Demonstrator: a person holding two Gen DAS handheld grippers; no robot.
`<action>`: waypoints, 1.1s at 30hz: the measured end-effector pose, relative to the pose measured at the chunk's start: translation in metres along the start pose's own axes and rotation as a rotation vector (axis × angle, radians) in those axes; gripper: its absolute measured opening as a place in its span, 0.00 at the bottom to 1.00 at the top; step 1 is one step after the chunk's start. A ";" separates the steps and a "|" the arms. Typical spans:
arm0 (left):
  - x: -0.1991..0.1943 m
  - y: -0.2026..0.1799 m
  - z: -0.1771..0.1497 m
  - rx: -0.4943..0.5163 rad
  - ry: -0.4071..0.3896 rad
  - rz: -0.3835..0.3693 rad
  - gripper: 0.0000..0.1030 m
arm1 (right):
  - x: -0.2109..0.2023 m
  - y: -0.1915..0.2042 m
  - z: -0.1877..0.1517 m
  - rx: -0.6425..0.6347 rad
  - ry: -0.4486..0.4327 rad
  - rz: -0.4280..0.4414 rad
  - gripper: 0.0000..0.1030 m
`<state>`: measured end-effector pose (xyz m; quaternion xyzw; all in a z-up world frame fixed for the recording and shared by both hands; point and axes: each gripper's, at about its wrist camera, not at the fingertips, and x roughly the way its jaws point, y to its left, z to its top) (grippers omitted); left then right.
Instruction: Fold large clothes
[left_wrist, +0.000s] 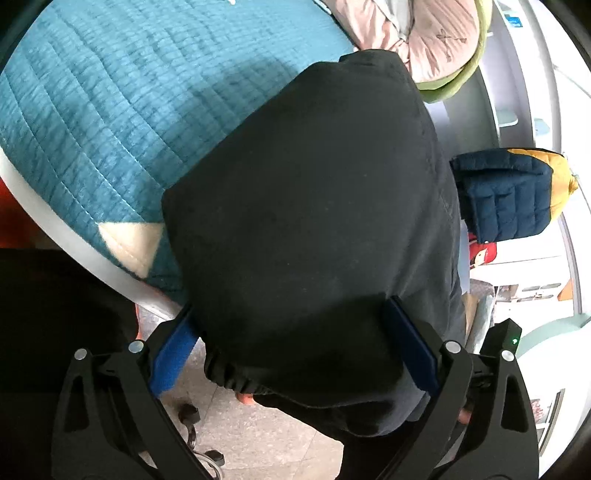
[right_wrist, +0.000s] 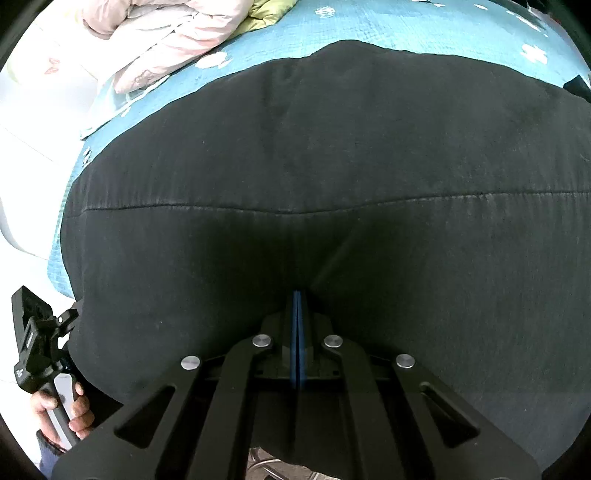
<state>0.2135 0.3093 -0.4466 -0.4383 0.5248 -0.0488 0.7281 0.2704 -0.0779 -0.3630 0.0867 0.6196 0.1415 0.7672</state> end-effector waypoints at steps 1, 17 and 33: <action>0.002 -0.002 0.000 0.010 0.003 0.006 0.92 | 0.000 0.000 0.000 0.003 -0.001 0.002 0.00; 0.024 0.024 -0.009 -0.149 0.031 -0.056 0.96 | -0.013 0.013 -0.033 -0.015 0.065 0.001 0.03; -0.030 -0.051 -0.017 0.125 -0.024 -0.114 0.59 | 0.001 -0.011 -0.038 0.053 -0.018 0.103 0.00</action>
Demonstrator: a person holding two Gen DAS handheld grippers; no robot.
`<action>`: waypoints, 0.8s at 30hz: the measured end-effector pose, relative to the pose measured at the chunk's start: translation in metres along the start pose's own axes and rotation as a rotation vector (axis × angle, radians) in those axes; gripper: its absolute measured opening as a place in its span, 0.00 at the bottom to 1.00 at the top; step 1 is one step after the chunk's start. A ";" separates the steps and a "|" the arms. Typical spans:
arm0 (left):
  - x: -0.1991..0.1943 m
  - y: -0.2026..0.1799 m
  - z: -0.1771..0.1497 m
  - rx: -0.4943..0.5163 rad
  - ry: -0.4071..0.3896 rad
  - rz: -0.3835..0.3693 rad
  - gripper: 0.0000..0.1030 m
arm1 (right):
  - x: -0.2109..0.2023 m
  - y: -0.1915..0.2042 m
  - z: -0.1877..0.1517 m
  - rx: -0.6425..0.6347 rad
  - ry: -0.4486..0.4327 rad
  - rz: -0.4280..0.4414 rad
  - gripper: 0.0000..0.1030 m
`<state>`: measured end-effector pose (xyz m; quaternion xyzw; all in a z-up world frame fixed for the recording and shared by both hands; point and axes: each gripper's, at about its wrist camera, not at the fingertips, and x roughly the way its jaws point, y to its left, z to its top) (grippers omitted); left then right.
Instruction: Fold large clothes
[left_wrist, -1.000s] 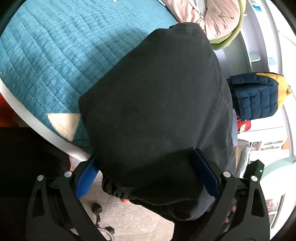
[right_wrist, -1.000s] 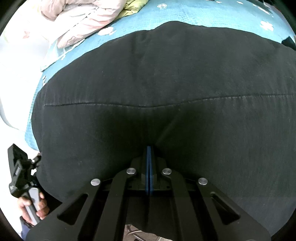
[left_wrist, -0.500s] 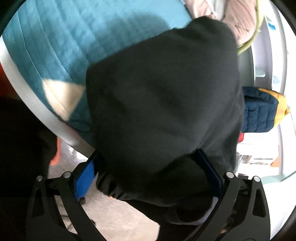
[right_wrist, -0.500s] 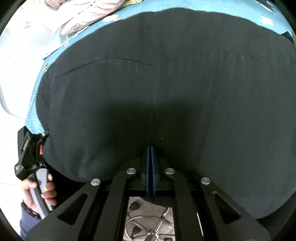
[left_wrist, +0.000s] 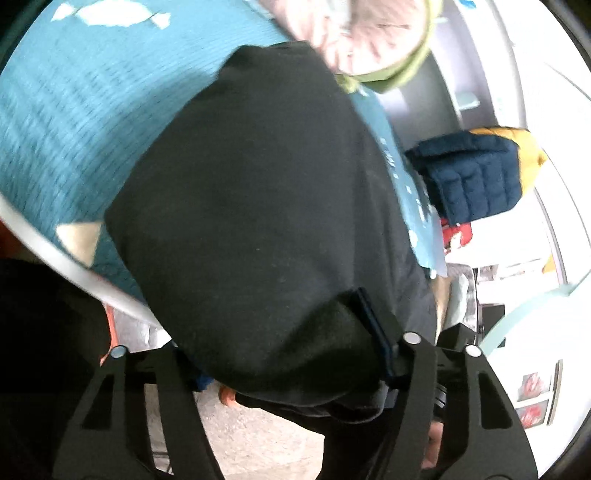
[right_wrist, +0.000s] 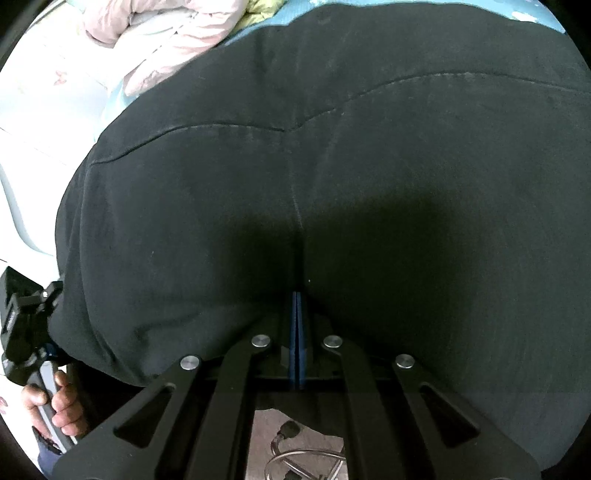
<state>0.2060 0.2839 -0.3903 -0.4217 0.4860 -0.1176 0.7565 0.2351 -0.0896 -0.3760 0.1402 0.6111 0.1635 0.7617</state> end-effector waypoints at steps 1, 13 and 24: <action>-0.003 -0.006 0.000 0.017 -0.008 -0.007 0.58 | -0.004 0.000 -0.002 0.007 -0.015 0.009 0.00; 0.013 0.016 0.005 -0.101 0.035 0.059 0.63 | -0.019 -0.012 -0.012 0.097 -0.014 0.091 0.00; 0.036 0.011 0.022 0.000 -0.028 0.104 0.64 | -0.026 -0.014 -0.011 0.108 -0.009 0.097 0.00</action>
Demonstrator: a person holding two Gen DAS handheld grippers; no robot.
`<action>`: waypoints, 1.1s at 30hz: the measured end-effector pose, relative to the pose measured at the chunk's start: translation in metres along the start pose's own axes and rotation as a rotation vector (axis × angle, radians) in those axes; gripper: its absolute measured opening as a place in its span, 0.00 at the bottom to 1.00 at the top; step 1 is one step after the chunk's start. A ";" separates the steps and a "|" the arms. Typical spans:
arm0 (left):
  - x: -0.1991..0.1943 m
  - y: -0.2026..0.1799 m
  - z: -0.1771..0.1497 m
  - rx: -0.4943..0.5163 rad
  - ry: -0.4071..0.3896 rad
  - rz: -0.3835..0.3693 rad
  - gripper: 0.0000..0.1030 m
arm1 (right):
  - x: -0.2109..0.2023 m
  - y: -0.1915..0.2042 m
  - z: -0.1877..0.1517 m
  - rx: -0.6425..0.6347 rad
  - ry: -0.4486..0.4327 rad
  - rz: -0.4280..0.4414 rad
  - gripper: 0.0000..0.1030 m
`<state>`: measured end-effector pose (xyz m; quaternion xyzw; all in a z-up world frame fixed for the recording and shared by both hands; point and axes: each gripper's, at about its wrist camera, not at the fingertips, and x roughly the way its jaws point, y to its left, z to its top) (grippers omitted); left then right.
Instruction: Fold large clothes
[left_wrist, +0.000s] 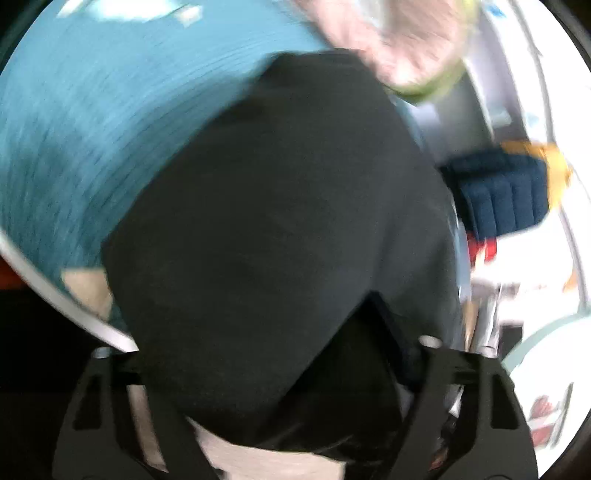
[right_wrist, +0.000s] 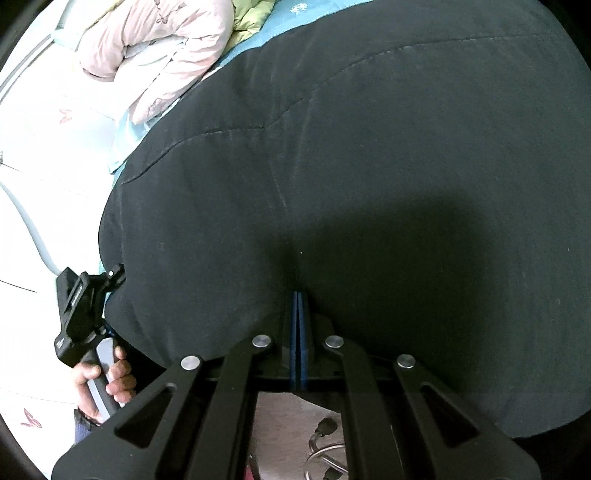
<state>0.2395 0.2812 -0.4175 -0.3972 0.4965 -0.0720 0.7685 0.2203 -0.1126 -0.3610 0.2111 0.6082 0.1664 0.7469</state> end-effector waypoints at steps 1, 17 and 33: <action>-0.005 -0.009 -0.001 0.043 -0.005 -0.008 0.58 | 0.002 0.000 0.000 -0.020 0.003 -0.013 0.00; -0.031 -0.167 -0.038 0.559 -0.027 0.002 0.53 | 0.005 -0.010 -0.015 -0.043 -0.100 -0.004 0.00; -0.036 -0.169 -0.008 0.442 0.047 0.028 0.53 | -0.080 0.113 -0.107 -0.668 -0.461 -0.042 0.75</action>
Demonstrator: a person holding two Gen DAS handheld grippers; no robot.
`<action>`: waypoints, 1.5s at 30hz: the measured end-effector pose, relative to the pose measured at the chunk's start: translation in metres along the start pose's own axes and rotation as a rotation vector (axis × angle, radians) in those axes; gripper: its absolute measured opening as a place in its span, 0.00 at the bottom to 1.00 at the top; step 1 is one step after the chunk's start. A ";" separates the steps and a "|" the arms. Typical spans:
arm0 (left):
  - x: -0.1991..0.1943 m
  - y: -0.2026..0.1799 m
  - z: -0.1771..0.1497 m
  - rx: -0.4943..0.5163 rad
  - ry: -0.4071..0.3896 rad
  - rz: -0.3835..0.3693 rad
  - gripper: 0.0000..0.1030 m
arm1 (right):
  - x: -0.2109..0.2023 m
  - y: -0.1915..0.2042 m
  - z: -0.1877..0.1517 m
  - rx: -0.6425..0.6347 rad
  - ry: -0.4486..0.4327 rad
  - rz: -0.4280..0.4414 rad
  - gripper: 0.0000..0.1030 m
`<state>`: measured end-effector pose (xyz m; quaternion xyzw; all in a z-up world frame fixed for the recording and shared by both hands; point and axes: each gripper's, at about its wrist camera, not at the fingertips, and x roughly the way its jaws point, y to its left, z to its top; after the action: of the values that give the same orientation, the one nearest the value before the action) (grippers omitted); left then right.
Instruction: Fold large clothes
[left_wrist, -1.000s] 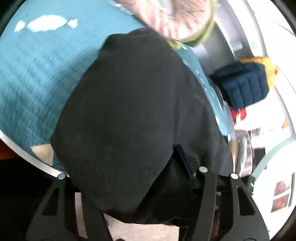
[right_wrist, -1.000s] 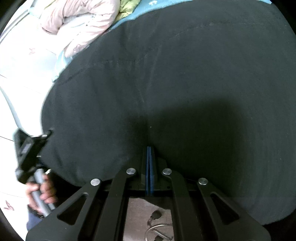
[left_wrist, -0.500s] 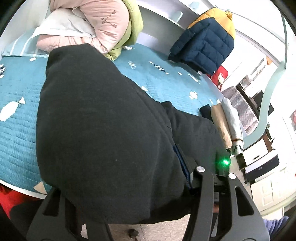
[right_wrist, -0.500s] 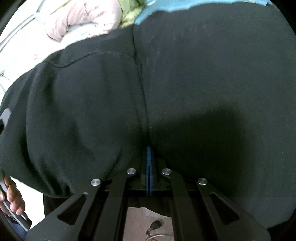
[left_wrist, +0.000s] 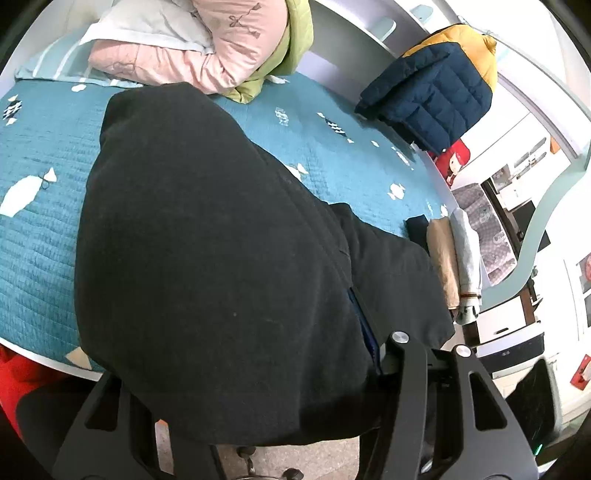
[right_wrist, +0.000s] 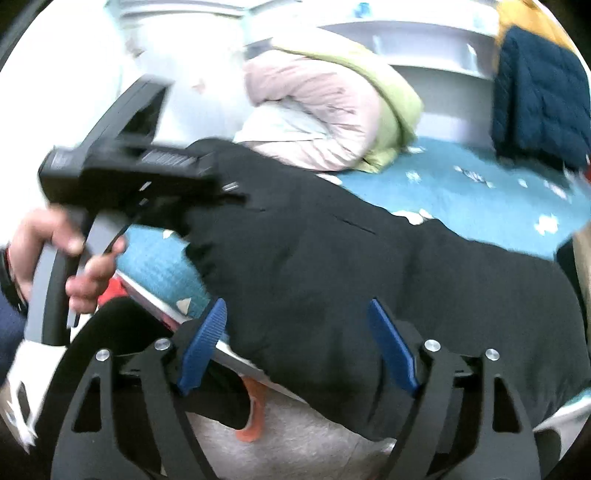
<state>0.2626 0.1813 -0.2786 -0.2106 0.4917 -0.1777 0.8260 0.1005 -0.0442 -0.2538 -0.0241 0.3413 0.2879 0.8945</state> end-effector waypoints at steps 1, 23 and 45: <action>0.000 -0.001 0.000 -0.005 0.005 0.001 0.53 | 0.005 0.006 0.002 -0.011 -0.001 0.010 0.76; -0.023 -0.005 0.008 -0.051 0.044 -0.071 0.61 | 0.070 0.024 0.035 0.002 -0.110 -0.071 0.39; 0.012 -0.108 0.040 0.212 -0.134 -0.014 0.92 | -0.058 -0.140 0.043 0.606 -0.283 -0.032 0.34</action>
<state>0.2945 0.0905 -0.2134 -0.1370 0.4123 -0.2199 0.8735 0.1653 -0.1791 -0.2064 0.2777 0.2835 0.1598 0.9039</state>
